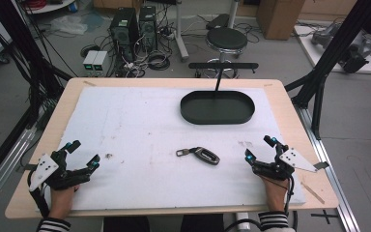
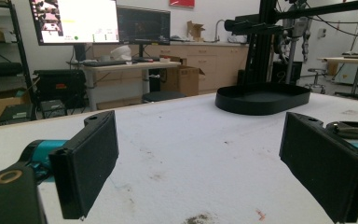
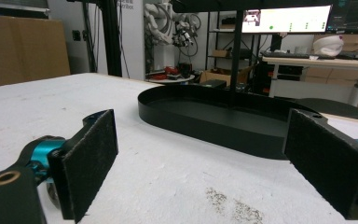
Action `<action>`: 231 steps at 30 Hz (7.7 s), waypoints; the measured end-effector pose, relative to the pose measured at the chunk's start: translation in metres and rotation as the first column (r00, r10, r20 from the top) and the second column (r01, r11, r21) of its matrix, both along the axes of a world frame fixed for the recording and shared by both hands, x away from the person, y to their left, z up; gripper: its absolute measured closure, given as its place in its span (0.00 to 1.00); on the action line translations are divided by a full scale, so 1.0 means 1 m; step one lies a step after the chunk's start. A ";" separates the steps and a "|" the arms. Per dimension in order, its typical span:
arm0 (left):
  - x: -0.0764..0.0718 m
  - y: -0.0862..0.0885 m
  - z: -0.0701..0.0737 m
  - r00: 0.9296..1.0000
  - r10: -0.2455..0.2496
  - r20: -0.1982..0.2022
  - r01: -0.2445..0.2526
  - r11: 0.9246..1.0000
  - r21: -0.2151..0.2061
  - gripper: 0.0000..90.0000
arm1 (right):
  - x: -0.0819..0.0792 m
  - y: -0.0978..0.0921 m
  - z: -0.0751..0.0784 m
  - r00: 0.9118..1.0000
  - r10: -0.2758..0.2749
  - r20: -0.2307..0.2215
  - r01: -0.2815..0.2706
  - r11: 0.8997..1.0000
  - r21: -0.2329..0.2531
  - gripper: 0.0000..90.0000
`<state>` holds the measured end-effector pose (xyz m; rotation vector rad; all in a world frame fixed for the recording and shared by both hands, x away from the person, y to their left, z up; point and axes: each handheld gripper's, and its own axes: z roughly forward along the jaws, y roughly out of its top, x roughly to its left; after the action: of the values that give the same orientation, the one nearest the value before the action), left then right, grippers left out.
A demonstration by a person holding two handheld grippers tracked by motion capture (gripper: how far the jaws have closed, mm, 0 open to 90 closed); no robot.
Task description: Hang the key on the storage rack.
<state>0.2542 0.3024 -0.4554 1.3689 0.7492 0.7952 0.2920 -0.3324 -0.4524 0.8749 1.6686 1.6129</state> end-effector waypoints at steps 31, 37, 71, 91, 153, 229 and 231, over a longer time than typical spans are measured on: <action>0.000 0.000 0.000 1.000 0.000 -0.005 0.000 1.000 0.002 0.13 | 0.044 0.042 0.087 0.933 0.201 -0.299 -0.295 0.903 -0.313 0.10; 0.001 0.000 0.000 1.000 0.002 -0.007 -0.002 1.000 -0.001 0.13 | 0.055 0.057 0.098 0.895 0.237 -0.378 -0.378 0.855 -0.356 0.10; 0.002 0.000 0.000 1.000 0.001 -0.017 -0.001 1.000 -0.006 0.13 | 0.086 0.152 0.079 0.711 0.147 -0.688 -0.632 0.561 -0.534 0.10; 0.002 0.001 0.001 1.000 0.000 -0.021 0.000 1.000 -0.002 0.13 | 0.093 0.173 0.057 0.662 0.033 -0.749 -0.673 0.467 -0.574 0.10; 0.002 0.000 0.000 1.000 0.001 -0.022 -0.002 1.000 -0.005 0.13 | 0.096 0.201 0.046 0.582 -0.132 -0.802 -0.710 0.397 -0.581 0.53; 0.002 0.001 0.000 1.000 0.002 -0.025 -0.002 1.000 -0.009 0.13 | 0.149 0.041 0.151 0.880 -0.197 -0.432 0.094 0.964 -0.247 0.53; 0.002 0.001 0.000 1.000 0.002 -0.025 -0.002 1.000 -0.010 0.13 | 0.151 0.039 0.150 0.878 -0.207 -0.431 0.111 0.965 -0.237 0.53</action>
<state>0.2564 0.3032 -0.4549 1.3719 0.7728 0.7762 0.4432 -0.2936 -0.3021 1.3161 1.9726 1.1513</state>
